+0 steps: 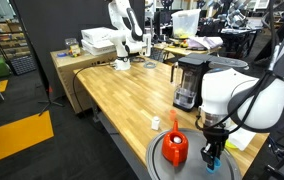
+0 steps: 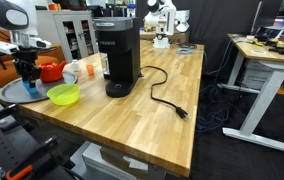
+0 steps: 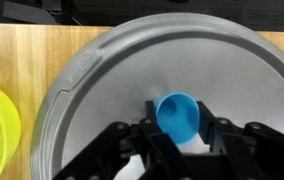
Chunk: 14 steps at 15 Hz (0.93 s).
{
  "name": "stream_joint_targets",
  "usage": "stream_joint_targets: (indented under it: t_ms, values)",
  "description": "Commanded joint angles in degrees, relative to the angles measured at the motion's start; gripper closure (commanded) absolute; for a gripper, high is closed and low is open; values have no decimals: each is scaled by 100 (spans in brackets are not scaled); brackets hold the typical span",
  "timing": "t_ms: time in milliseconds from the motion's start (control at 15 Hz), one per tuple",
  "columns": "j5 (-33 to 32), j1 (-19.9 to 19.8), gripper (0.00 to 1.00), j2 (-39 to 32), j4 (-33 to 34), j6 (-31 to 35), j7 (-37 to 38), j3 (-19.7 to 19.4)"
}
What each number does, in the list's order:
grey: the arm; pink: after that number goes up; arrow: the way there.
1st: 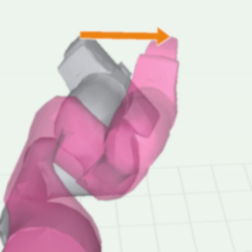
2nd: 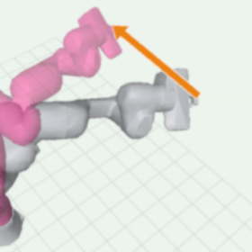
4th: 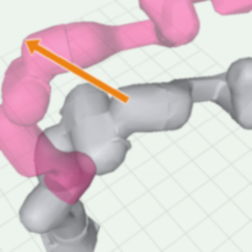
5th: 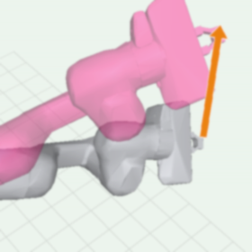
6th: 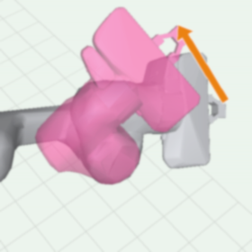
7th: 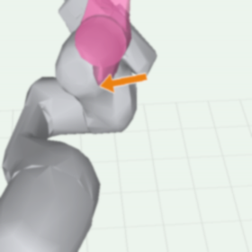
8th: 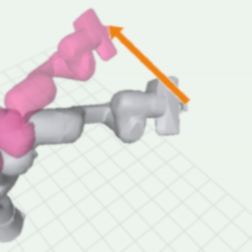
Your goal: Put the blue cup in the yellow bowl then put the yellow bowl on the gray plate
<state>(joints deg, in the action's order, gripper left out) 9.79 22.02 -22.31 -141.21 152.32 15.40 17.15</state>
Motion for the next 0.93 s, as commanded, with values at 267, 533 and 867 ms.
stream_joint_targets:
  t_ms: [267, 533, 867]
  values:
    - [-28, -140, 83, 806, -458, -145, 13, -62]
    - [129, -391, 83, 1365, -778, -248, -59, -111]
    - [-11, -666, 83, 2073, -1155, -323, 107, -373]
